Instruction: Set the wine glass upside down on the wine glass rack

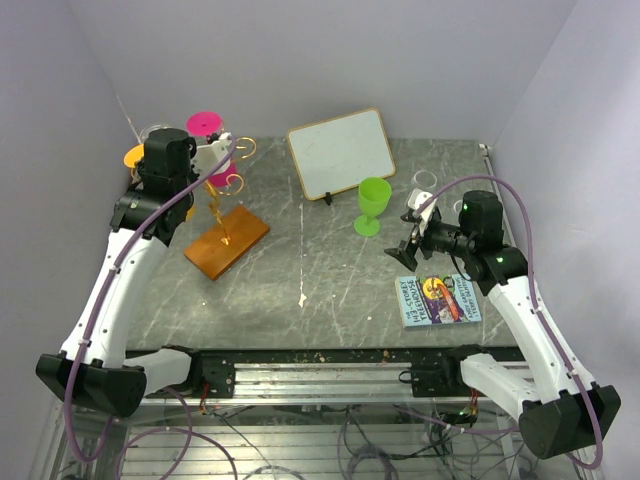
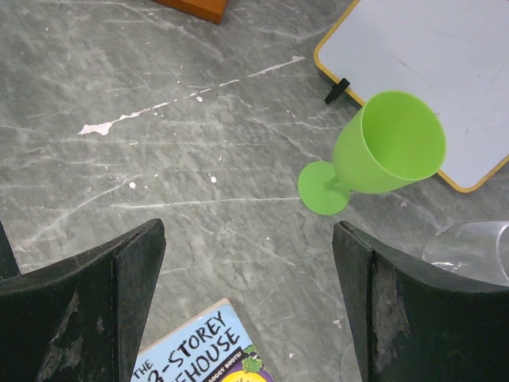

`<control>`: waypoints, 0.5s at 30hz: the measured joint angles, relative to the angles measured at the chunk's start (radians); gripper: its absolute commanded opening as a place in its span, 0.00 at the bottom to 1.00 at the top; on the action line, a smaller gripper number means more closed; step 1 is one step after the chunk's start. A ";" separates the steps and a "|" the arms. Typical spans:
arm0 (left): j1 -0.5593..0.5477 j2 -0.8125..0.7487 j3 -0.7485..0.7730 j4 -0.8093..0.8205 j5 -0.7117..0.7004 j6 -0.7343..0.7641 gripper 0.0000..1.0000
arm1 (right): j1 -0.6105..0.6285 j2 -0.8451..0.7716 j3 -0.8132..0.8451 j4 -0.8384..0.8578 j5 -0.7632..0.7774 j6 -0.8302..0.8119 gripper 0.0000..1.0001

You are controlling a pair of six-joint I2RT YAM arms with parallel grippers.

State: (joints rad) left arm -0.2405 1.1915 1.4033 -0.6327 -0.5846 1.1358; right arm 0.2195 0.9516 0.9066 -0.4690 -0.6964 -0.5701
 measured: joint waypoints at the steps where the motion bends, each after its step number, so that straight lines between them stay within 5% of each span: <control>1: 0.000 0.000 -0.001 0.000 0.001 0.000 0.10 | 0.000 0.000 0.000 0.000 0.000 0.000 0.86; 15: 0.000 0.000 -0.072 0.050 -0.020 0.014 0.09 | 0.000 0.000 0.000 0.000 -0.004 0.000 0.86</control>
State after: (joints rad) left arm -0.2401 1.1915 1.3312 -0.5831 -0.6048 1.1500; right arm 0.2195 0.9516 0.9066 -0.4694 -0.7006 -0.5705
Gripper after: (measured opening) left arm 0.101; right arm 0.858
